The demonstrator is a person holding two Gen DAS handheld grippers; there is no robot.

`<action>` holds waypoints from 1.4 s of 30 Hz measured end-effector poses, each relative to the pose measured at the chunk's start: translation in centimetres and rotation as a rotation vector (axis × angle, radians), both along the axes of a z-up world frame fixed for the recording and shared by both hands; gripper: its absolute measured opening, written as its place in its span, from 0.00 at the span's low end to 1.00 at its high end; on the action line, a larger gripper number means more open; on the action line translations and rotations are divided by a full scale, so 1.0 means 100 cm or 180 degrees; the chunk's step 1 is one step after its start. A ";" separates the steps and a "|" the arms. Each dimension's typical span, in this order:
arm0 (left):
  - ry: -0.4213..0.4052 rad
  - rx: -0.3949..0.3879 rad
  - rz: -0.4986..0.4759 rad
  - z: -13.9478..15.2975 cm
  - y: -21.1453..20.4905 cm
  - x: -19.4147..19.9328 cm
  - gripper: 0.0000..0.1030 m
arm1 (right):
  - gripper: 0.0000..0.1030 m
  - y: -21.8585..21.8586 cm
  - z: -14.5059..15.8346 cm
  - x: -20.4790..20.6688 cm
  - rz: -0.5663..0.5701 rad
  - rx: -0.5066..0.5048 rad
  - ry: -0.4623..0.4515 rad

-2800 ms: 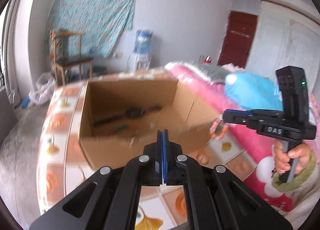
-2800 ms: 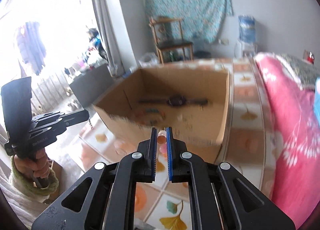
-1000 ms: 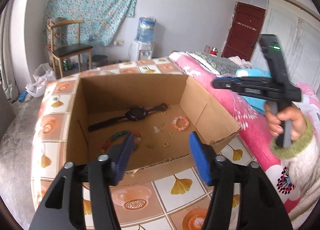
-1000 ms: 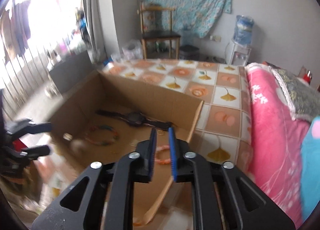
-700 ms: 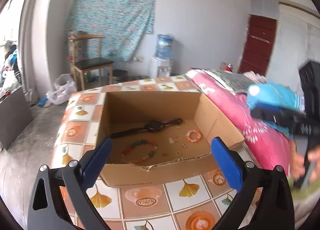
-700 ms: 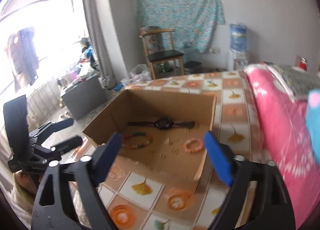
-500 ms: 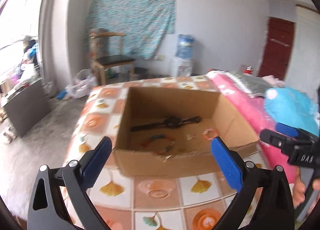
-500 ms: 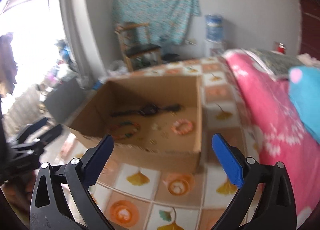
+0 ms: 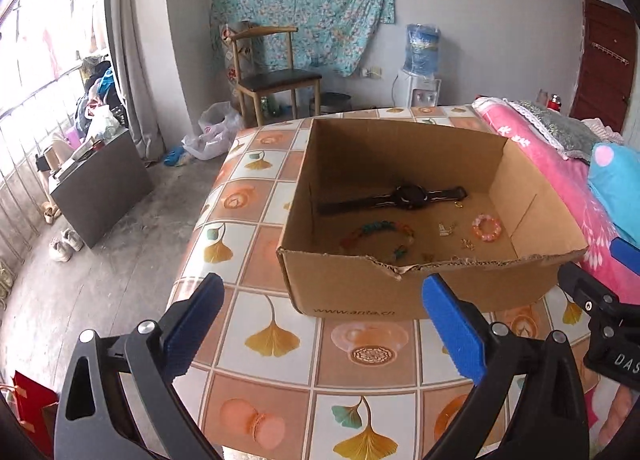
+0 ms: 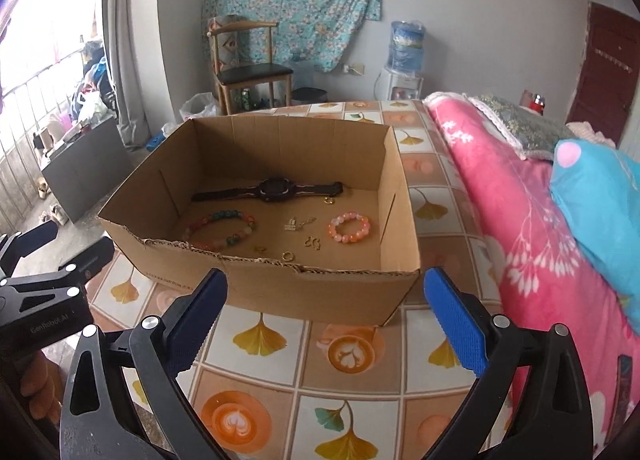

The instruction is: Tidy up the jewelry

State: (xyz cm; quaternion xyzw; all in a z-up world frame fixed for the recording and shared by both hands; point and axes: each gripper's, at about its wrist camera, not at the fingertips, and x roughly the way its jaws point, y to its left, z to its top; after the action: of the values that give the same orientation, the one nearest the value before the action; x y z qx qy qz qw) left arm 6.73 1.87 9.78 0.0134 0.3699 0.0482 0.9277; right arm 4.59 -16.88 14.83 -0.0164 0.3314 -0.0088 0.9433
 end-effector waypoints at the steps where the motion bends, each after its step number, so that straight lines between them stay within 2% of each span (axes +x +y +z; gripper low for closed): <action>1: 0.0027 -0.0002 0.0013 0.000 0.000 0.001 0.95 | 0.92 0.001 0.000 0.001 -0.0009 0.0002 0.0011; 17: 0.0411 -0.0168 -0.0057 -0.011 -0.012 0.015 0.95 | 0.92 -0.011 -0.018 0.013 -0.0143 0.0201 0.0310; 42: 0.0446 -0.0168 -0.0096 -0.013 -0.018 0.017 0.95 | 0.92 -0.012 -0.019 0.013 -0.0100 0.0190 0.0318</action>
State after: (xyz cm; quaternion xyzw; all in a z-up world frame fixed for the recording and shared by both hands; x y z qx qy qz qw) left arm 8.42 0.05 8.52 -0.0022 0.4348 0.0234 0.9002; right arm 5.85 -18.11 12.96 0.0165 0.3784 -0.0129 0.9254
